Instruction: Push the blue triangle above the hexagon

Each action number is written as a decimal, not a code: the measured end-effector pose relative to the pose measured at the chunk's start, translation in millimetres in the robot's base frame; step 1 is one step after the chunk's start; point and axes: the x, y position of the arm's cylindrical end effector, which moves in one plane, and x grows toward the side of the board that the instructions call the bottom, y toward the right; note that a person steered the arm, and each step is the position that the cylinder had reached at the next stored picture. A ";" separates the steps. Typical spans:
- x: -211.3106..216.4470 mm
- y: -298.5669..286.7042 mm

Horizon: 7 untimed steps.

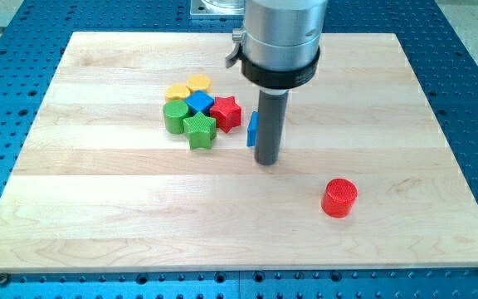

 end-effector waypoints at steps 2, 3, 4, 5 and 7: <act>-77.1 -4.2; -88.0 15.4; -102.8 15.4; -113.5 15.4; -145.6 -19.6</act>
